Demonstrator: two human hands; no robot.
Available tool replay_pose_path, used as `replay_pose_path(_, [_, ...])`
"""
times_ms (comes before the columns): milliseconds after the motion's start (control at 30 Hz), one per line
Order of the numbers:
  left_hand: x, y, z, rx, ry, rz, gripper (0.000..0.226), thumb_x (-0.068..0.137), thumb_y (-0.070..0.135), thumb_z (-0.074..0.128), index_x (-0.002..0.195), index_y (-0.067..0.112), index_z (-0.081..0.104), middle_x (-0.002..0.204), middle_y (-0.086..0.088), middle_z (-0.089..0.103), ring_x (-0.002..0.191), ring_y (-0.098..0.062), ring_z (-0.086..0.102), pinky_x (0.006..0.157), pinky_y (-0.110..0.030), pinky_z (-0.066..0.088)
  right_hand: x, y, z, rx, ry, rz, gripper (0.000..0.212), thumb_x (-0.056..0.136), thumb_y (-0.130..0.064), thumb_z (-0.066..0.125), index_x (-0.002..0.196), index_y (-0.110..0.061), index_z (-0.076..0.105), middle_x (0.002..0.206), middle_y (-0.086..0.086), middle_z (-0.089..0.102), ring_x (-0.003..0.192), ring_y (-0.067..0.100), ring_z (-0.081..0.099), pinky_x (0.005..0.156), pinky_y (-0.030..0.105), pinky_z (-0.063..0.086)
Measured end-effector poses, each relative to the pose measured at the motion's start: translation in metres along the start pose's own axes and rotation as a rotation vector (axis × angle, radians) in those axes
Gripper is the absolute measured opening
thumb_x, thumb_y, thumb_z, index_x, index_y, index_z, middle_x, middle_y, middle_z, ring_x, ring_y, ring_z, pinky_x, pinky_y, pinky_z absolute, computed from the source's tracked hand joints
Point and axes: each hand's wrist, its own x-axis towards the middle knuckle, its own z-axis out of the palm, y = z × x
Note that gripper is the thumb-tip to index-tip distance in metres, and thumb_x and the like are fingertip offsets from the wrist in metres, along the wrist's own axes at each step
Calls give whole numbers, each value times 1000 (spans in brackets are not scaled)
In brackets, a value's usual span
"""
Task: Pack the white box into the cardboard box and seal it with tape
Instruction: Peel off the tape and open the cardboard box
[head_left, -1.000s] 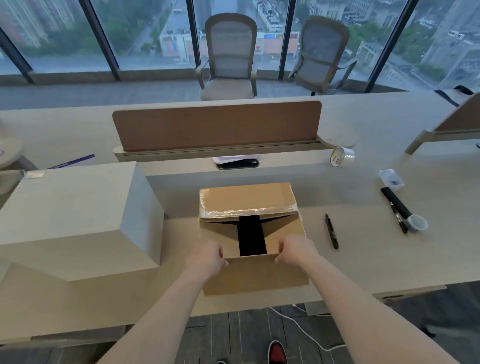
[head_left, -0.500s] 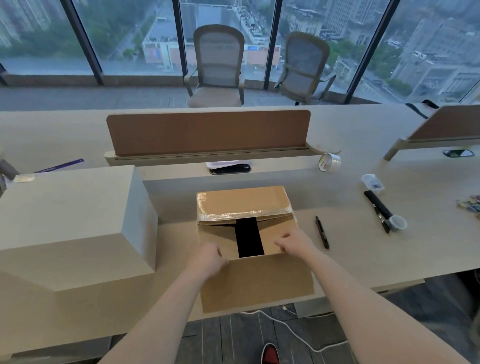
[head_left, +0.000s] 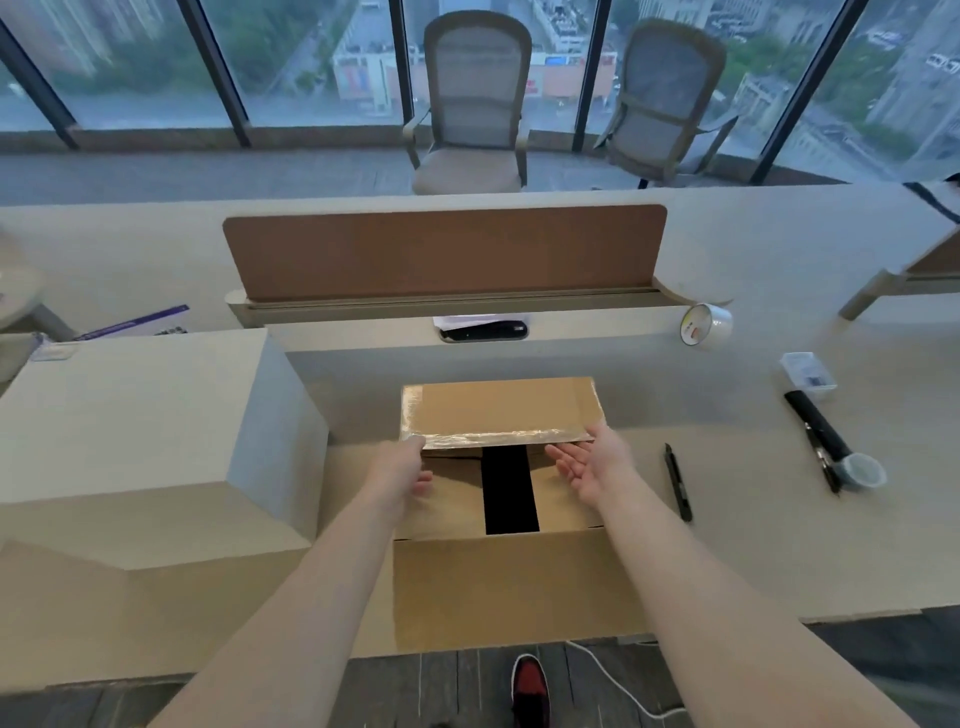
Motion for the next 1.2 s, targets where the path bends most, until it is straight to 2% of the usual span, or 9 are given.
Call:
replay_pose_path(100, [4,12,3,-182,95,-28,40,97,27,50,130,4,49,109,-12,59,81,-29,68,59,-34,54,10,-7,3,9,5,-41,55,95,-50,48,132,-10,55,110,13,69,71,20,71,46,23,47])
replay_pose_path(200, [6,27,6,-347,145,-8,36,95,31,52,119,5,58,100,-12,67,66,-21,65,51,-29,52,8,-26,7,14,-20,-109,54,92,-55,51,115,-9,66,91,13,76,67,23,70,53,26,49])
replay_pose_path(300, [5,47,10,-448,145,40,29,94,30,53,109,7,61,91,-10,70,69,-21,69,62,-31,55,3,-46,11,21,-74,-156,58,96,-57,44,109,-6,68,91,14,77,79,29,74,64,31,55])
replay_pose_path(467, [7,77,13,-458,139,164,16,95,23,46,91,11,57,99,-14,74,85,-26,70,82,-38,59,6,-72,22,-57,-125,-228,66,96,-65,36,104,-7,67,92,11,77,89,29,74,87,40,57])
replay_pose_path(667, [25,90,21,-80,189,326,22,99,28,50,113,13,59,107,-7,66,104,-24,63,92,-39,54,33,-87,49,-374,-46,-413,58,98,-60,36,109,-12,65,98,8,74,95,26,69,87,44,57])
replay_pose_path(767, [34,91,28,242,154,422,23,100,27,51,118,16,60,111,0,62,107,-19,57,88,-30,47,45,-84,55,-746,-16,-570,47,100,-48,43,123,-13,63,116,5,67,112,24,60,97,40,51])
replay_pose_path(900, [65,86,32,555,83,481,31,98,23,54,128,16,61,124,1,62,115,-17,55,99,-31,45,70,-76,62,-1278,24,-769,40,97,-36,52,131,-17,62,139,1,53,125,22,50,104,40,45])
replay_pose_path(1033, [93,76,38,752,59,527,30,94,19,59,122,12,69,124,-5,67,116,-23,58,102,-30,42,83,-66,67,-1665,32,-738,39,100,-39,47,135,-26,59,148,-2,48,134,25,42,118,48,25])
replay_pose_path(1200, [109,57,43,750,137,607,22,95,25,60,107,15,75,104,-4,67,106,-26,57,93,-32,41,99,-53,69,-1681,123,-793,37,98,-51,44,118,-31,69,123,-4,65,120,21,54,119,49,19])
